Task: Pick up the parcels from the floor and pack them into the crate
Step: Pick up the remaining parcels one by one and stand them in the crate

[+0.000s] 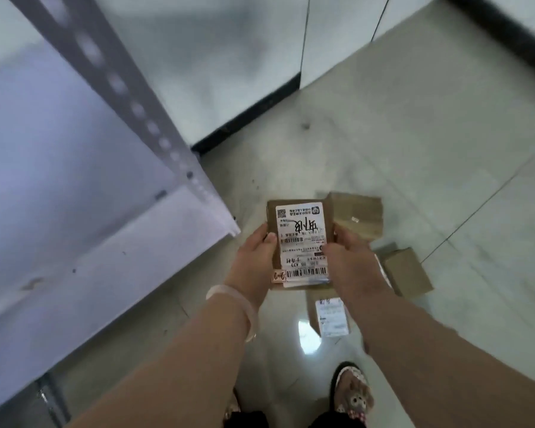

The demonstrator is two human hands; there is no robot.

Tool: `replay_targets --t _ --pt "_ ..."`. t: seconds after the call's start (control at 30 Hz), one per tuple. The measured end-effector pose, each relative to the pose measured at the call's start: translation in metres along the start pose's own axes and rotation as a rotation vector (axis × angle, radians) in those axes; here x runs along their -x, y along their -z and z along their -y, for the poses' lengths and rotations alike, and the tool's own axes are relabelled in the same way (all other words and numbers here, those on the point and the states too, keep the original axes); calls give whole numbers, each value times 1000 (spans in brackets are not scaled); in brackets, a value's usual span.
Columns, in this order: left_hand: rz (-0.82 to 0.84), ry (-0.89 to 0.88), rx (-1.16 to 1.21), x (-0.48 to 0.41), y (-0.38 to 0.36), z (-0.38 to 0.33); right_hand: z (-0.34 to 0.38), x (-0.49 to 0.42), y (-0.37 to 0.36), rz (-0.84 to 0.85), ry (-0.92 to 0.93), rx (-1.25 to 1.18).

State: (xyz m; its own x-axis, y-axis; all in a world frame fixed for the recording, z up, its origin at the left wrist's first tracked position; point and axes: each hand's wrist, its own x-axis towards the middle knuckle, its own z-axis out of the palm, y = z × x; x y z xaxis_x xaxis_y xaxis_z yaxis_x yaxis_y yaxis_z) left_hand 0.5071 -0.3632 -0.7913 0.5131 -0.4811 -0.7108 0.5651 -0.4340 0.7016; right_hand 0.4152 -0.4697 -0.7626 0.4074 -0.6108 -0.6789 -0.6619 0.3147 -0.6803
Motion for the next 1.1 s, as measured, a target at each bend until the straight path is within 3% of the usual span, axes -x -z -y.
replay_targets --t 0.27,0.43,0.77,1.1 --pt "89 -272 13 224 -12 -209 188 231 91 -78 218 -36" --pt "58 -439 -19 369 5 -277 245 363 108 -16 405 -51" --pt "-199 -651 54 622 78 -235 248 574 70 226 718 24" --pt "-619 -708 228 801 208 -139 210 737 -60 581 933 155"
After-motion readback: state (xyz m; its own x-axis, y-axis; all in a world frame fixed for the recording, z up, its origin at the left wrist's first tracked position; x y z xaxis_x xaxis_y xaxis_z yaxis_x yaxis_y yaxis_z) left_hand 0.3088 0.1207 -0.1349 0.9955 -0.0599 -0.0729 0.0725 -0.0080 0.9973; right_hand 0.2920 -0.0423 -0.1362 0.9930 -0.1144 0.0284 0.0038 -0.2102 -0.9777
